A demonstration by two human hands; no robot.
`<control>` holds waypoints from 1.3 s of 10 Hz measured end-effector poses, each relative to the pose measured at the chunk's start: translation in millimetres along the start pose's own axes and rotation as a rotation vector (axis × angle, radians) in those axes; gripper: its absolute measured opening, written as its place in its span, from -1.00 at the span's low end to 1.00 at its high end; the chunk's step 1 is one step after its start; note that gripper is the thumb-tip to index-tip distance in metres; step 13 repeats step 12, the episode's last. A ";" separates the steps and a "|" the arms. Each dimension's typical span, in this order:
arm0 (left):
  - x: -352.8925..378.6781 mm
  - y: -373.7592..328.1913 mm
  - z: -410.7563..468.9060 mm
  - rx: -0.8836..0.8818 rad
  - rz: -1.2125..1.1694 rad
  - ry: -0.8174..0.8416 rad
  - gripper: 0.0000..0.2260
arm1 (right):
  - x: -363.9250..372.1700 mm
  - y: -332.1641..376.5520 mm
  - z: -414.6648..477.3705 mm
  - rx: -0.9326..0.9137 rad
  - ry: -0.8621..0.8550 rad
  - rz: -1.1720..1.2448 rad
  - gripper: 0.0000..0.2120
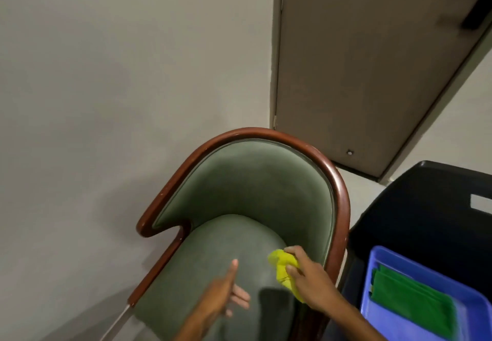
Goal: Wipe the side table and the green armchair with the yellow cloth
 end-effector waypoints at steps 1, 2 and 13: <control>17.0 -3.7 6.8 -0.014 -0.458 0.131 -0.27 | 22.1 18.4 -15.1 -0.315 0.143 -0.089 -0.51; 14.0 -5.5 -1.7 0.121 -0.625 0.112 -0.45 | 25.8 17.0 -32.8 -0.451 0.138 -0.049 -0.50; 300.8 -4.5 37.6 0.440 0.384 -0.332 -0.49 | -3.1 -370.8 -216.2 0.774 -0.388 0.557 -0.68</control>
Point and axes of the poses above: each hand's wrist, its own z-axis towards the middle knuckle, its own x-axis out of the palm, y = z × x, the point moved 5 cm from there along z, towards the middle knuckle, and after that the axes turned 8 degrees about y, right-handed, at the moved point
